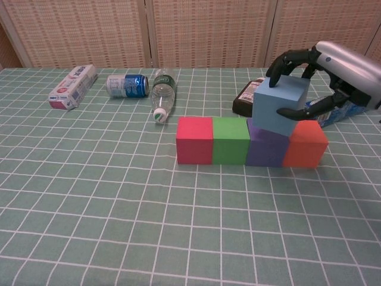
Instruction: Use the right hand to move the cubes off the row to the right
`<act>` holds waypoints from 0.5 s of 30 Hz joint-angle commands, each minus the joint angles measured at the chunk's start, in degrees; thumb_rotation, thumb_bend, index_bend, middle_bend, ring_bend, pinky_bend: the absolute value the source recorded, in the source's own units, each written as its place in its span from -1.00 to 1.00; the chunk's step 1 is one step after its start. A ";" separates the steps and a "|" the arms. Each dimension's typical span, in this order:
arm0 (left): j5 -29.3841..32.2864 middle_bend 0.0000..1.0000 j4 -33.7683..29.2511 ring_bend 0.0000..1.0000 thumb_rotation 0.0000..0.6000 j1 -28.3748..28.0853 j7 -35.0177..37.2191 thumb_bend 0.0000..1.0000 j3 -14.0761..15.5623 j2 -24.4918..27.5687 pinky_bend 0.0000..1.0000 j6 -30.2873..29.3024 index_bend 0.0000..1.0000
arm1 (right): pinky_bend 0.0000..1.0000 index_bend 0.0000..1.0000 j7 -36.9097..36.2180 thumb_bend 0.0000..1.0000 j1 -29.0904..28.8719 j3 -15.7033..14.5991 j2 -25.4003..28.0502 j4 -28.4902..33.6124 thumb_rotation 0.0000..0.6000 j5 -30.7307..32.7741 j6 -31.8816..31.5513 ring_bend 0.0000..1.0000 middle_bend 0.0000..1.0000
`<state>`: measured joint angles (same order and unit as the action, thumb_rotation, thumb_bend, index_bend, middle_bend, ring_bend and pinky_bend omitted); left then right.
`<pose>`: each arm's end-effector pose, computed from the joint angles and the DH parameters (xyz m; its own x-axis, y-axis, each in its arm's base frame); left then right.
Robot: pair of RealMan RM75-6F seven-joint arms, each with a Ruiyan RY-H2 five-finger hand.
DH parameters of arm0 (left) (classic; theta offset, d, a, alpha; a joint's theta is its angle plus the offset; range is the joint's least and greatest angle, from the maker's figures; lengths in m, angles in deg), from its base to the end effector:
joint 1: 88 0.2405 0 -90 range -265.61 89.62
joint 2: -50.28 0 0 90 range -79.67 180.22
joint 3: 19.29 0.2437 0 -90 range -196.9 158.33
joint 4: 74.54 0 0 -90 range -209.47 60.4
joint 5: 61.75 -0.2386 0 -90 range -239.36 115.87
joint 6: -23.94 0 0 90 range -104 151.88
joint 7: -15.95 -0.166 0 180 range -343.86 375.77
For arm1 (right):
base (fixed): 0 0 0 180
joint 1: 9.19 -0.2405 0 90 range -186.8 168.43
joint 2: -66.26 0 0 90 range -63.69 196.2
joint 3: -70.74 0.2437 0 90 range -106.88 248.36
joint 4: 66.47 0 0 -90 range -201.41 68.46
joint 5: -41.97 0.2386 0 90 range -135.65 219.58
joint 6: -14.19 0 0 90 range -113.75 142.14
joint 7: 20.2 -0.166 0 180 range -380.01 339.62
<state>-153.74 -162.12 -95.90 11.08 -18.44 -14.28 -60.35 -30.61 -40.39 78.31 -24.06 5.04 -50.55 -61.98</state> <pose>-0.3099 0.2058 0.1148 0.5508 0.0354 0.8339 0.8268 -0.1601 -0.5393 -0.1762 -0.3343 -0.0039 0.1755 -0.0273 0.9841 -0.8568 -0.4965 0.1390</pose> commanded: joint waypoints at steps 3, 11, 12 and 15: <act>0.01 -0.60 -0.11 -0.56 1.00 0.05 0.43 -0.06 -0.07 0.08 -0.21 -0.15 -0.74 | 0.53 0.20 10.04 -0.02 6.46 -9.24 13.41 13.74 1.00 2.08 4.57 0.09 0.01; -0.24 -0.60 -0.32 -0.56 1.00 -0.12 -0.24 -0.06 0.12 -0.10 -0.21 0.32 -0.74 | 0.40 0.08 15.68 -0.02 12.17 -13.82 20.31 18.77 1.00 3.38 3.12 -0.05 -0.01; -0.19 -0.60 -0.32 -0.56 1.00 -0.15 -0.25 -0.06 0.10 -0.12 -0.21 0.38 -0.74 | 0.33 0.02 15.78 -0.02 12.54 -14.07 20.72 18.88 1.00 3.47 3.10 -0.11 -0.03; 0.12 -0.60 -0.31 -0.56 1.00 -0.25 -0.38 -0.06 0.02 -0.16 -0.21 0.72 -0.74 | 0.26 -0.08 15.53 -0.04 13.55 -14.12 21.20 18.63 1.00 2.47 1.59 -0.19 -0.10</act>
<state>-153.63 -162.44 -96.14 10.72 -18.41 -14.43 -59.65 -14.97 -27.29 64.29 -3.00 23.75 -47.63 -59.63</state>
